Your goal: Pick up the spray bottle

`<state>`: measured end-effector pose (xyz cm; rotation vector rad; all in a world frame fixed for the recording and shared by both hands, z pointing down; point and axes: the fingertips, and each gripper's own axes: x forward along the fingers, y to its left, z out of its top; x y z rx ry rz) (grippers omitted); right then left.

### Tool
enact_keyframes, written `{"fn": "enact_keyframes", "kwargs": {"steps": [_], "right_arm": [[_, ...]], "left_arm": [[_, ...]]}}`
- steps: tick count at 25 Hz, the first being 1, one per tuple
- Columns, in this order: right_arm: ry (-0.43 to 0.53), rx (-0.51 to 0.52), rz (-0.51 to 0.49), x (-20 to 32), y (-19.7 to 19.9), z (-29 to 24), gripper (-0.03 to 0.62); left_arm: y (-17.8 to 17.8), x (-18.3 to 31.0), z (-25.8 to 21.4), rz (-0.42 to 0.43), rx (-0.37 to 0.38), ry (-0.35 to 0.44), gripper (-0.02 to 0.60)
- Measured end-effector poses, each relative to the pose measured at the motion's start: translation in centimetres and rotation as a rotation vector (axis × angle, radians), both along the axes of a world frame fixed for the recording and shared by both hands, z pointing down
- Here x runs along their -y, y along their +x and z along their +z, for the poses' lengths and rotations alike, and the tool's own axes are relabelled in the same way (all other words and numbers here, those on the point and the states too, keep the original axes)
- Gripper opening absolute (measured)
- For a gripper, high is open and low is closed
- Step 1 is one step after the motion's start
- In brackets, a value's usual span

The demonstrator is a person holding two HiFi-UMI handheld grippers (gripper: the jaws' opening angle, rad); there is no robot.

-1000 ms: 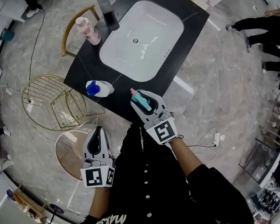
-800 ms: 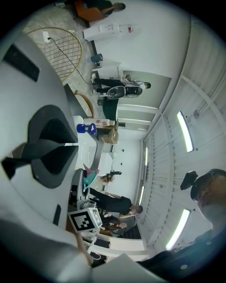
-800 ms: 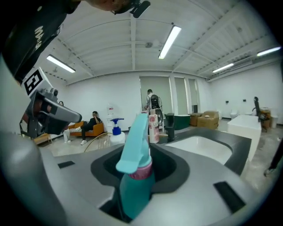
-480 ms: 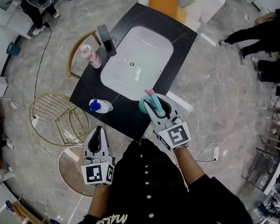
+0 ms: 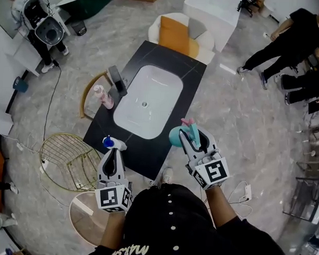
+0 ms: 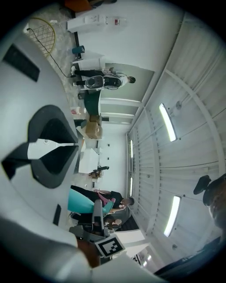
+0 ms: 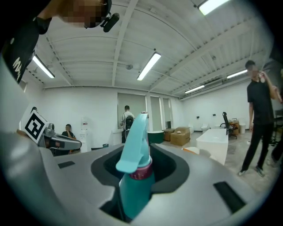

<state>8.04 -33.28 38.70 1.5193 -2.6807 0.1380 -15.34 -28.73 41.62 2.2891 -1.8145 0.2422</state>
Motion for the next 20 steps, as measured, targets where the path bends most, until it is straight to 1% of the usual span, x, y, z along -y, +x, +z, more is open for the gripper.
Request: {"fn": "enact_keyframes", "kwargs": {"steps": [5, 9, 14, 20], "right_arm": [[0.032, 0.020, 0.055, -1.0, 2.8, -2.5, 0.126], [0.069, 0.025, 0.088, -1.1, 4.4, -3.9, 0.126], [0.089, 0.030, 0.104, -0.7, 4.6, -4.2, 0.126], [0.094, 0.025, 0.090, -0.2, 3.8, -4.5, 0.126]], "left_arm": [[0.9, 0.8, -1.9, 0.013, 0.004, 0.053, 0.028], [1.3, 1.4, -3.0, 0.027, 0.008, 0.082, 0.028], [1.4, 1.8, -4.1, 0.034, 0.013, 0.113, 0.028], [1.6, 1.8, -4.9, 0.039, 0.019, 0.132, 0.028]]}}
